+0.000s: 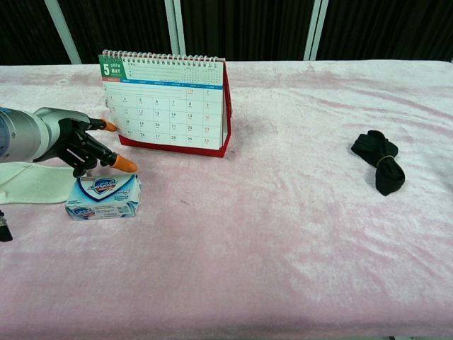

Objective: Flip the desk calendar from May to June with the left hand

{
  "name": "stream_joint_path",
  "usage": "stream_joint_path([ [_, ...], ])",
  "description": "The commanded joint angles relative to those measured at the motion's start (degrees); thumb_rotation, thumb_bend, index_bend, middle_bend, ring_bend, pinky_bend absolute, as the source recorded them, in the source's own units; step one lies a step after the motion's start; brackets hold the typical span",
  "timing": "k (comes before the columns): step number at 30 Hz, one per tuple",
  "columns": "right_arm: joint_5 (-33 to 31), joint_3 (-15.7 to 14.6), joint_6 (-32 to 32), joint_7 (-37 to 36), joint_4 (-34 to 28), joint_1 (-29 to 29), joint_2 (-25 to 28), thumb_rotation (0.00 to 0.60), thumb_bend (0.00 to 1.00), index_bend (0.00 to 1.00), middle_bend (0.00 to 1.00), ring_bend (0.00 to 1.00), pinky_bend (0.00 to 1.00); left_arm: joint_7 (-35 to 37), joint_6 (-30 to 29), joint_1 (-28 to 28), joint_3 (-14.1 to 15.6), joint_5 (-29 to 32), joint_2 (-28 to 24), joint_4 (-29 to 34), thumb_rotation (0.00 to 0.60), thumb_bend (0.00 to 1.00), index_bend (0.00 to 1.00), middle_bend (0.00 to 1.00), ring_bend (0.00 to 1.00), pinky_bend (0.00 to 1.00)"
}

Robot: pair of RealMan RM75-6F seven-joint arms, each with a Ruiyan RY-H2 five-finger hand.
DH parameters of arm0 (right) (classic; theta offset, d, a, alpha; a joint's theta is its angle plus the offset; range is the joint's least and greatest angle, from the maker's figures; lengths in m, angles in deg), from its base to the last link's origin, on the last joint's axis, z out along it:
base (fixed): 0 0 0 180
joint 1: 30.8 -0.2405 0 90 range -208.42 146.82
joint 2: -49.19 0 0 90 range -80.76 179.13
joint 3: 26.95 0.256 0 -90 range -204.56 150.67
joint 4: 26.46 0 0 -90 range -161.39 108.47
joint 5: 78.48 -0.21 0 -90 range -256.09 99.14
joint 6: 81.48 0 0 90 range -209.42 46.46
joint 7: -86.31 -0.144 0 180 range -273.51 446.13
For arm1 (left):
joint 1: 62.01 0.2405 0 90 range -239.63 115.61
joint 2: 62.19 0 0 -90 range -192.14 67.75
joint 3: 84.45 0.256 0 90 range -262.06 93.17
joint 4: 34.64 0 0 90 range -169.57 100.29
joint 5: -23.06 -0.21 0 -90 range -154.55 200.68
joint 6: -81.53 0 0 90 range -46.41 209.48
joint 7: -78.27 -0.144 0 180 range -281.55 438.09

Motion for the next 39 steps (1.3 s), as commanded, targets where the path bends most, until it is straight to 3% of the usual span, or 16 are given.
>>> stream_joint_path([
  [1, 0.0, 0.0, 0.0, 0.0, 0.0, 0.0, 0.0, 0.600, 0.08, 0.00, 0.00, 0.00, 0.10, 0.0, 0.0, 0.0, 0.0, 0.0, 0.0, 0.0, 0.600, 0.15, 0.00, 0.74, 0.77, 0.77],
  [39, 0.2, -0.1, 0.2, 0.3, -0.2, -0.2, -0.1, 0.600, 0.08, 0.00, 0.00, 0.00, 0.10, 0.3, -0.1, 0.3, -0.3, 0.1, -0.6, 0.5, 0.600, 0.15, 0.00, 0.74, 0.77, 0.77],
])
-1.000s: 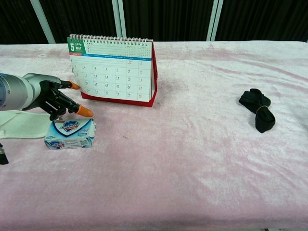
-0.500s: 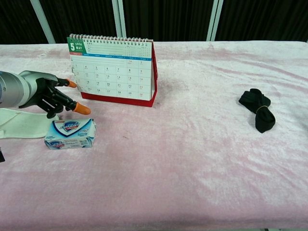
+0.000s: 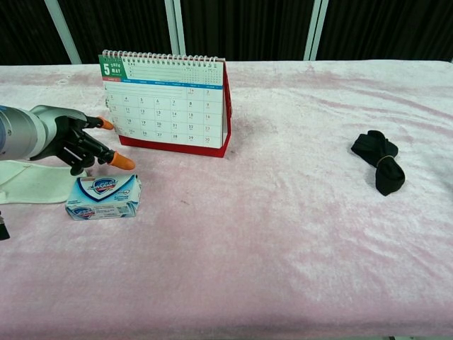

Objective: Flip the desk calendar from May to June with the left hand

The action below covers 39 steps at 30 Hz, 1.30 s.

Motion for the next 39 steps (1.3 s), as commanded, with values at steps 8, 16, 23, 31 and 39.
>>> stream_joint_path([
  [8, 0.0, 0.0, 0.0, 0.0, 0.0, 0.0, 0.0, 0.600, 0.08, 0.00, 0.00, 0.00, 0.10, -0.4, -0.1, -0.4, 0.2, -0.1, 0.6, 0.4, 0.600, 0.15, 0.00, 0.74, 0.77, 0.77],
  [16, 0.0, 0.0, 0.0, -0.1, 0.0, 0.0, 0.0, 0.600, 0.08, 0.00, 0.00, 0.00, 0.10, -0.5, -0.7, -0.5, 0.3, -0.7, 0.7, 1.6, 0.600, 0.15, 0.00, 0.74, 0.77, 0.77],
  [23, 0.2, -0.1, -0.1, 0.0, 0.0, 0.0, 0.0, 0.600, 0.08, 0.00, 0.00, 0.00, 0.10, -0.3, -1.5, -0.4, 0.1, -1.8, 0.0, 3.7, 0.600, 0.15, 0.00, 0.74, 0.77, 0.77],
  [31, 0.2, -0.1, -0.2, 0.0, 0.1, 0.0, 0.0, 0.600, 0.08, 0.00, 0.00, 0.00, 0.10, -0.3, -1.9, -0.2, 0.5, -3.8, -0.8, 6.8, 0.600, 0.15, 0.11, 0.74, 0.77, 0.77],
  [39, 0.3, -0.1, -0.2, 0.0, 0.1, 0.1, 0.0, 0.600, 0.08, 0.00, 0.00, 0.00, 0.10, 0.4, -4.2, 2.5, 4.7, -18.5, -2.4, 13.2, 0.600, 0.16, 0.25, 0.74, 0.75, 0.77],
])
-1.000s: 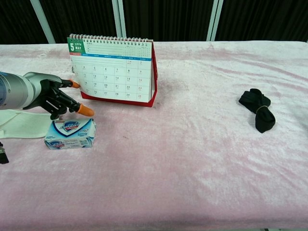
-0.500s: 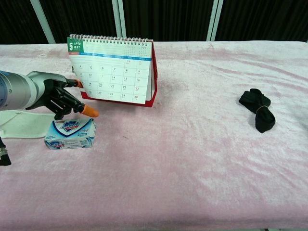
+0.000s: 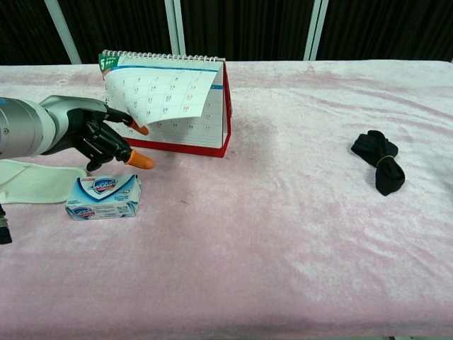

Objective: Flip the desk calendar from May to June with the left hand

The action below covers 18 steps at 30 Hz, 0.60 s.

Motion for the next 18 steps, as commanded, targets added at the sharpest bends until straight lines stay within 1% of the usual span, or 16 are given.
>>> stream_joint_path([
  [1, 0.0, 0.0, 0.0, 0.0, 0.0, 0.0, 0.0, 0.600, 0.08, 0.00, 0.00, 0.00, 0.10, 0.5, -2.1, 2.2, 3.4, -10.9, -1.3, 4.2, 0.600, 0.16, 0.26, 0.74, 0.75, 0.77],
  [6, 0.2, -0.1, -0.1, 0.1, 0.0, 0.0, 0.0, 0.600, 0.09, 0.00, 0.00, 0.00, 0.10, 0.6, -6.9, 4.7, 6.7, -26.6, -2.1, 6.5, 0.600, 0.17, 0.26, 0.72, 0.71, 0.73],
  [11, 0.3, -0.1, -0.2, 0.2, -0.1, 0.1, 0.0, 0.600, 0.08, 0.00, 0.00, 0.00, 0.10, -0.8, -10.7, 5.1, 7.6, -38.2, -2.0, 6.0, 0.600, 0.17, 0.26, 0.69, 0.61, 0.66],
  [15, 0.0, 0.0, 0.0, 0.1, -0.1, 0.0, 0.0, 0.600, 0.09, 0.00, 0.00, 0.00, 0.10, -5.0, -11.6, 3.6, 7.1, -43.3, -2.1, 4.9, 0.600, 0.17, 0.25, 0.63, 0.53, 0.58],
  [17, -0.2, 0.0, 0.1, 0.0, -0.1, 0.0, 0.0, 0.600, 0.08, 0.00, 0.00, 0.00, 0.10, -8.0, -11.7, 2.4, 6.7, -45.0, -2.1, 4.0, 0.600, 0.16, 0.21, 0.57, 0.48, 0.52],
  [18, -0.3, 0.0, 0.2, 0.0, -0.1, 0.0, 0.0, 0.600, 0.08, 0.00, 0.00, 0.00, 0.10, -9.0, -11.7, 2.1, 6.4, -45.2, -2.1, 3.7, 0.600, 0.16, 0.18, 0.52, 0.43, 0.47],
])
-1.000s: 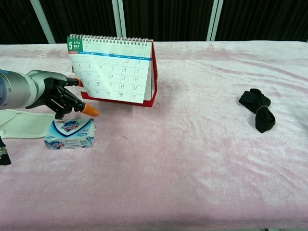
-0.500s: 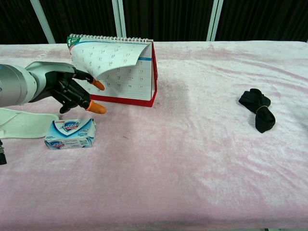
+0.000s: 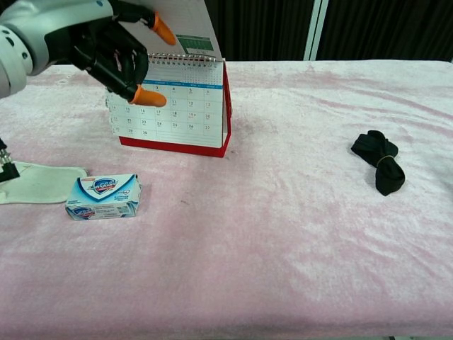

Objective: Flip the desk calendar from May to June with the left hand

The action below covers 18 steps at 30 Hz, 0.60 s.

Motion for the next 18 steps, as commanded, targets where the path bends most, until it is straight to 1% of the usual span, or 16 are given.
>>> stream_joint_path([
  [1, -0.2, 0.1, 0.2, -0.1, 0.0, -0.1, 0.0, 0.600, 0.08, 0.00, 0.00, 0.00, 0.10, -6.4, -1.1, -2.4, -0.8, -3.3, -0.1, -1.7, 0.600, 0.16, 0.15, 0.48, 0.39, 0.44],
  [4, -0.5, 0.1, 0.4, -0.1, 0.0, -0.1, 0.0, 0.600, 0.08, 0.00, 0.00, 0.00, 0.10, -11.3, 0.0, -4.7, -2.3, -2.1, 0.0, -3.6, 0.600, 0.13, 0.04, 0.33, 0.25, 0.29],
  [6, -0.6, 0.2, 0.6, -0.2, 0.0, -0.2, 0.0, 0.600, 0.08, 0.00, 0.00, 0.00, 0.10, -14.3, 1.1, -6.1, -3.2, -0.4, 0.0, -4.9, 0.600, 0.10, 0.00, 0.26, 0.18, 0.22],
  [9, -0.8, 0.2, 0.8, -0.2, -0.1, -0.3, 0.0, 0.600, 0.09, 0.00, 0.00, 0.00, 0.10, -19.3, 3.2, -8.8, -4.7, 4.2, -0.2, -7.0, 0.600, 0.07, 0.00, 0.20, 0.13, 0.16],
  [13, -1.0, 0.2, 1.0, -0.2, -0.3, -0.3, 0.0, 0.600, 0.08, 0.00, 0.00, 0.00, 0.10, -23.8, 5.5, -11.6, -6.2, 9.2, -0.2, -10.1, 0.600, 0.02, 0.00, 0.10, 0.04, 0.07],
  [15, -1.1, 0.3, 1.1, 0.0, -0.4, -0.3, 0.0, 0.600, 0.08, 0.00, 0.00, 0.00, 0.10, -26.7, 7.0, -13.6, -7.0, 13.3, -0.1, -12.3, 0.600, 0.01, 0.00, 0.07, 0.02, 0.06],
  [18, -1.3, 0.3, 1.2, 0.1, -0.6, -0.3, 0.0, 0.600, 0.08, 0.00, 0.00, 0.00, 0.10, -29.8, 8.4, -15.9, -7.8, 18.8, 0.0, -14.6, 0.600, 0.00, 0.00, 0.07, 0.02, 0.05],
])
